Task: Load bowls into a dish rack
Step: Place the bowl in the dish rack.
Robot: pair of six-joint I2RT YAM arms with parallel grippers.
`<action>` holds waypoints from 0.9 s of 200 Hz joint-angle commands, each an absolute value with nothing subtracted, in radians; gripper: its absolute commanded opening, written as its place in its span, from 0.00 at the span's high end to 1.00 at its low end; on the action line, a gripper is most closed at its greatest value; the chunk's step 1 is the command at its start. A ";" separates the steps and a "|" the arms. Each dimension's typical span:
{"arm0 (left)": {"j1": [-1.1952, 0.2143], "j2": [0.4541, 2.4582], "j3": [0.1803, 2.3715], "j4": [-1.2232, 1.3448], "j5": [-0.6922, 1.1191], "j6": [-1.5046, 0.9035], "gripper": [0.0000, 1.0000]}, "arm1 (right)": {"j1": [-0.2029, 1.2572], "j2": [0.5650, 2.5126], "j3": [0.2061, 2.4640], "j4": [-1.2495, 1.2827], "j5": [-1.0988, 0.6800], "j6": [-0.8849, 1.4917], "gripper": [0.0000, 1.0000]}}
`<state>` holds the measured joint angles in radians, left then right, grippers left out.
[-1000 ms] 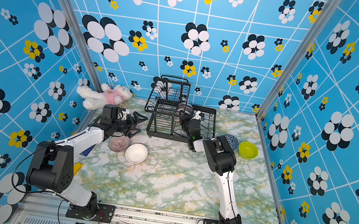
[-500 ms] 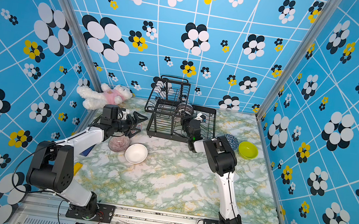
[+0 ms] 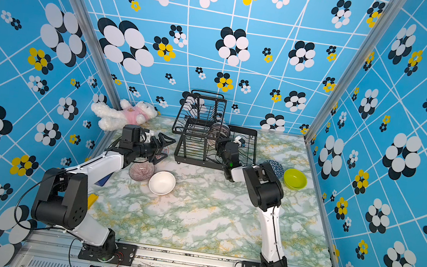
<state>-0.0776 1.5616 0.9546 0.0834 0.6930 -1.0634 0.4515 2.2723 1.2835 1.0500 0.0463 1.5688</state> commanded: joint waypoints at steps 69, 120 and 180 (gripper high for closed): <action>-0.066 1.561 0.938 0.106 0.713 -1.069 0.01 | 0.459 2.136 1.212 1.025 0.053 1.579 0.62; -0.066 1.558 0.938 0.104 0.711 -1.066 0.01 | 0.456 2.070 1.097 1.088 0.058 1.590 0.55; -0.066 1.548 0.943 0.088 0.701 -1.049 0.01 | 0.448 1.952 0.944 1.110 0.042 1.534 0.42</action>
